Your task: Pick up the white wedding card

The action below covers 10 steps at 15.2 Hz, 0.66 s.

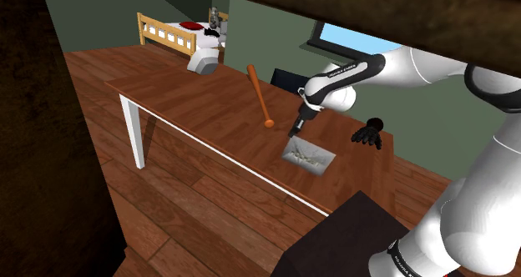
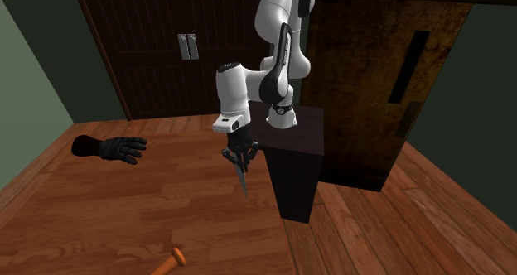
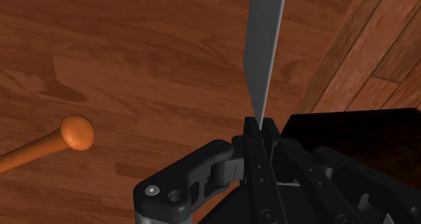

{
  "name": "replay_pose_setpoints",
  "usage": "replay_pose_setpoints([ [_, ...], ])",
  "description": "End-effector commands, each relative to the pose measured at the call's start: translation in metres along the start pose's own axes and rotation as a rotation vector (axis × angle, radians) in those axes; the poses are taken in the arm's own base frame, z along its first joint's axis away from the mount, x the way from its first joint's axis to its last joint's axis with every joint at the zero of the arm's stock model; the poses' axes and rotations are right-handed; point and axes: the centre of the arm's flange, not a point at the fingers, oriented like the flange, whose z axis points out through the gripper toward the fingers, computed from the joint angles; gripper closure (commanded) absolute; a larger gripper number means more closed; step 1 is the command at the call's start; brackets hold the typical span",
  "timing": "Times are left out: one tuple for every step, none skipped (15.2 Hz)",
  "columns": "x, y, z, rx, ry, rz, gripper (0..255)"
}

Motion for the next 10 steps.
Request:
replay_pose_setpoints([
  [0.003, 0.000, -0.011, 0.000, 0.000, 0.000, 255],
  [0.005, 0.000, -0.016, 0.000, 0.000, 0.000, 255],
  [0.006, 0.000, -0.021, 0.000, 0.000, 0.000, 255],
  [0.007, 0.000, -0.027, 0.000, 0.000, 0.000, 255],
  [0.008, 0.000, -0.032, 0.000, 0.000, 0.000, 255],
  [0.010, -0.001, -0.037, 0.000, 0.000, 0.000, 255],
  [0.011, -0.001, -0.042, 0.000, 0.000, 0.000, 255],
  [0.012, -0.001, -0.047, 0.000, 0.000, 0.000, 255],
  [0.012, -0.001, -0.048, 0.000, 0.000, 0.000, 255],
  [0.012, -0.001, -0.048, 0.000, 0.000, 0.000, 255],
])
